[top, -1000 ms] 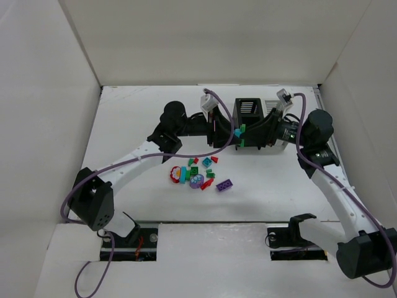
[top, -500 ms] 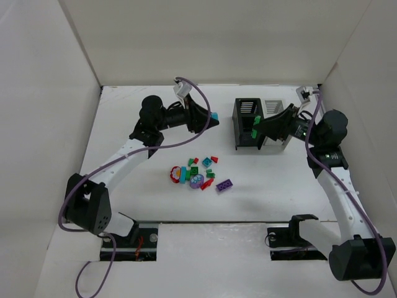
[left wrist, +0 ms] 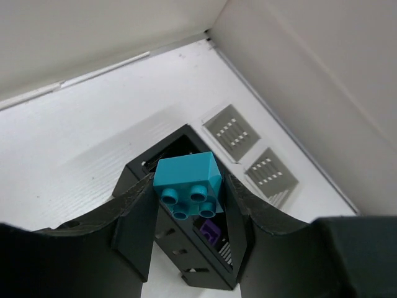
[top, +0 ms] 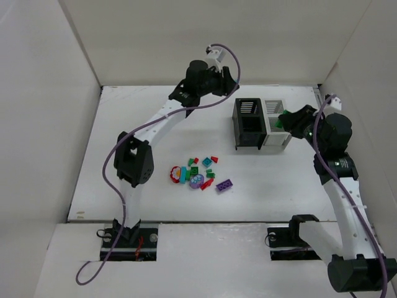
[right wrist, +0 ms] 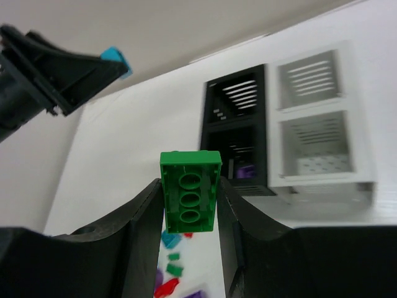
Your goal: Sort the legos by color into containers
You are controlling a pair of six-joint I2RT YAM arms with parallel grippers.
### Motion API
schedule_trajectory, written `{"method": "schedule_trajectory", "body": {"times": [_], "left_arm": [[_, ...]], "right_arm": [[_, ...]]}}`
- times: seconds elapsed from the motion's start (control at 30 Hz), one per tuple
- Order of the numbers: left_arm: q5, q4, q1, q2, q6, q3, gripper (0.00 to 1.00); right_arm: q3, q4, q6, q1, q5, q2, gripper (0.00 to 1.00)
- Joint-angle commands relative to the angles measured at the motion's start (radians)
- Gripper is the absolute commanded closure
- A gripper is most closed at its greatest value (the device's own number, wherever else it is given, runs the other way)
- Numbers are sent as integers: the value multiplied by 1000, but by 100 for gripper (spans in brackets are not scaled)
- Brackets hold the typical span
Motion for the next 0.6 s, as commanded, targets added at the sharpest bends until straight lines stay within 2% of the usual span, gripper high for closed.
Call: {"method": "schedule_trajectory", "body": {"times": [0.0,0.1,0.2,0.43,0.57], "left_arm": [[-53,-112,-26,67,17,151,100],[-123,-96,-66,95,37,171,100],[-194,-82,-103,149,51,231,100],[-248,-59,-114,330,11,421,100],[-275,-59,-114,370,11,434,100]], "right_arm": [[64,-131,-32,-8,336,-30,80],[87,-188,-12,-8,425,-19,80],[87,-200,-12,-8,434,3,80],[96,-211,-12,-8,414,39,80],[96,-211,-22,-8,434,48,80]]}}
